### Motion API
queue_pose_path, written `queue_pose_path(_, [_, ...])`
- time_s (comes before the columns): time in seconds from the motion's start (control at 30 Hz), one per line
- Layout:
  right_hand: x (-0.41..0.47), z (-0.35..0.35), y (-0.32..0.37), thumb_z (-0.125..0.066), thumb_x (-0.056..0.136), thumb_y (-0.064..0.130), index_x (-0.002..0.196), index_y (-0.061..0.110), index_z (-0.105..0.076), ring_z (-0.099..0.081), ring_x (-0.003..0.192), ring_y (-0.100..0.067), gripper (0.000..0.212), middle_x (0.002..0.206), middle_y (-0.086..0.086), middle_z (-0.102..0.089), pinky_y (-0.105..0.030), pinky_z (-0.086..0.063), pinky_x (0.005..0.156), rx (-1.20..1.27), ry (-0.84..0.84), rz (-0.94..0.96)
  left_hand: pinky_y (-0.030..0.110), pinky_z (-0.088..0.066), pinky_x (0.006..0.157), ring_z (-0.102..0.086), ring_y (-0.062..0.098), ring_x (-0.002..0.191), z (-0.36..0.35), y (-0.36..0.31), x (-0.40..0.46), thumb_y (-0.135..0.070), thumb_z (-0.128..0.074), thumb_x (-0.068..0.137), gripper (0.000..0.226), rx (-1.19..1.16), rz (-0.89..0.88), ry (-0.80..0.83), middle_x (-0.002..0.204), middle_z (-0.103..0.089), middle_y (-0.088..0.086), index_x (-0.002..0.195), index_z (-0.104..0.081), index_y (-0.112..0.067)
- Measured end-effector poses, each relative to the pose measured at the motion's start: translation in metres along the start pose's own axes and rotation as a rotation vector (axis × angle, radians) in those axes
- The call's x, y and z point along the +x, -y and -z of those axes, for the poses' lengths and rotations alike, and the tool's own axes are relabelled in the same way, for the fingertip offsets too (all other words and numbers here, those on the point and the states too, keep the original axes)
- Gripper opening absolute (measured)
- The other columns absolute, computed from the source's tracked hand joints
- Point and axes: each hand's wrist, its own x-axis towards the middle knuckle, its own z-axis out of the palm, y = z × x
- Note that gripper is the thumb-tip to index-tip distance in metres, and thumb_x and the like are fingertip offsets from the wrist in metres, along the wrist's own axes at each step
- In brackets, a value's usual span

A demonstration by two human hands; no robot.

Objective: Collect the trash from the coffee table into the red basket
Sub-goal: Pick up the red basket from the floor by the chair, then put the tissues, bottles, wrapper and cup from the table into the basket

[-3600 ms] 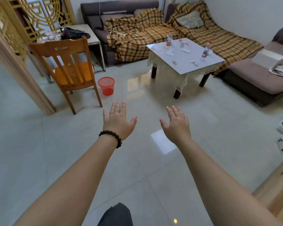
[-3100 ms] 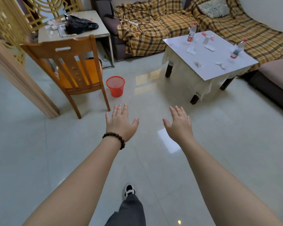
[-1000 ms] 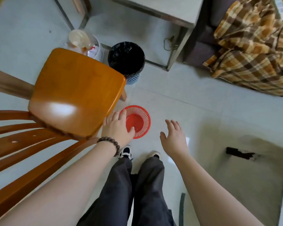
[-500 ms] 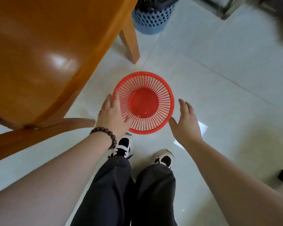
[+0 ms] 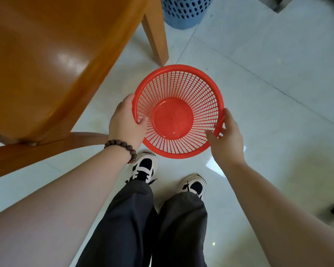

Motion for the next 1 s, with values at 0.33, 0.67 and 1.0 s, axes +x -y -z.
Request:
queue_pose_path(0.33, [-0.102,0.150,0.108,-0.043,0.080,-0.005,0.142,0.021,-0.032,-0.053,0.103,-0.017,0.068,0.126,-0.002,-0.045,-0.026,-0.045,0.087,0.034,-0.301,0.049,0.029,-0.053,0.078,-0.063,0.019,0.101,0.138,-0.147,-0.052,-0.011,-0.061,0.088,0.048,-0.102,-0.260,0.020,0.122,-0.061,0.002,0.135,-0.049,-0.018])
queue_pose_path(0.67, [-0.279,0.295,0.231,-0.044,0.082,-0.007,0.141,0.008,-0.035,-0.046,0.111,-0.024,0.062,0.120,-0.015,-0.048,-0.013,-0.027,0.083,0.120,-0.586,0.135,0.023,-0.044,0.070,-0.064,0.021,0.093,0.315,-0.289,-0.139,-0.010,-0.065,0.081,0.053,-0.130,-0.602,0.048,0.119,-0.063,0.004,0.133,-0.053,-0.018])
queue_pose_path(1.0, [-0.391,0.359,0.210,-0.043,0.085,-0.005,0.145,0.011,-0.030,-0.047,0.105,-0.018,0.064,0.124,-0.015,-0.046,-0.011,-0.027,0.078,0.252,-0.958,-0.057,0.038,-0.055,0.079,-0.066,0.024,0.094,0.334,-0.391,-0.228,-0.011,-0.063,0.081,0.048,-0.140,-0.891,0.274,0.116,-0.066,0.005,0.128,-0.056,-0.019])
